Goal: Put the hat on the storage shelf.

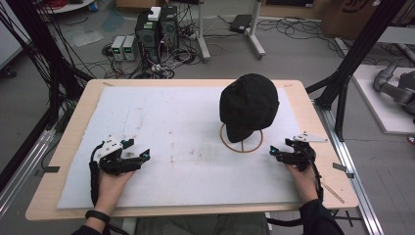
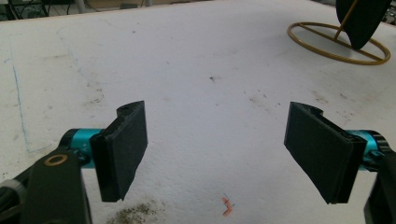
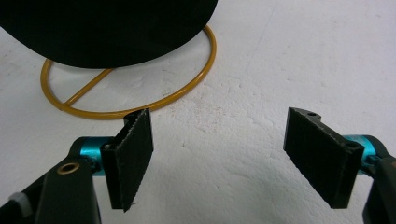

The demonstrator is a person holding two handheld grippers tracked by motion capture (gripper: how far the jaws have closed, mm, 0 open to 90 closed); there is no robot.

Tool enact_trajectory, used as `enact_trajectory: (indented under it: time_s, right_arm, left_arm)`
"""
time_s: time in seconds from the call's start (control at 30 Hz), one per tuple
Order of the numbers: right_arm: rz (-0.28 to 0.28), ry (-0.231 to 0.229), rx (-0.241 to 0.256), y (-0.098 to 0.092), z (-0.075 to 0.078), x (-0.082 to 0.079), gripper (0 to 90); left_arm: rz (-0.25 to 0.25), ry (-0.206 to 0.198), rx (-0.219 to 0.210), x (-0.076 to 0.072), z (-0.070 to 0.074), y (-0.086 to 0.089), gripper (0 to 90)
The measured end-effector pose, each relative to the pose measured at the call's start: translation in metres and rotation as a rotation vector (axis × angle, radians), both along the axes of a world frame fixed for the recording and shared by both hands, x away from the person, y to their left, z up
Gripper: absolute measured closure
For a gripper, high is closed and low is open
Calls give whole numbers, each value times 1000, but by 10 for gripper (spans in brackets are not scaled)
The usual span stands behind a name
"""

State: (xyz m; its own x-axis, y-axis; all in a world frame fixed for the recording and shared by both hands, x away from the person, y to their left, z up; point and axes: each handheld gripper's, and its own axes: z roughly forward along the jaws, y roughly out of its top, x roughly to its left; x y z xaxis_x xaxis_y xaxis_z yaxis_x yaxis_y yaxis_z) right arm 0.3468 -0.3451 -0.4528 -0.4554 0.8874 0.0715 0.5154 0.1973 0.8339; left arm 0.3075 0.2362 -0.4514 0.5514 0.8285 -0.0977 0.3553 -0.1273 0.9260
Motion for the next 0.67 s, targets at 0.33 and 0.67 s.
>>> enact_trajectory:
  time_s: [0.33,0.67]
  right_arm:
    - [3,5,-2,0,0,1,240]
    - [3,7,-2,0,0,1,241]
  left_arm:
    - [-10,-5,28,0,0,-3,206]
    - [-15,-5,62,0,0,-7,213]
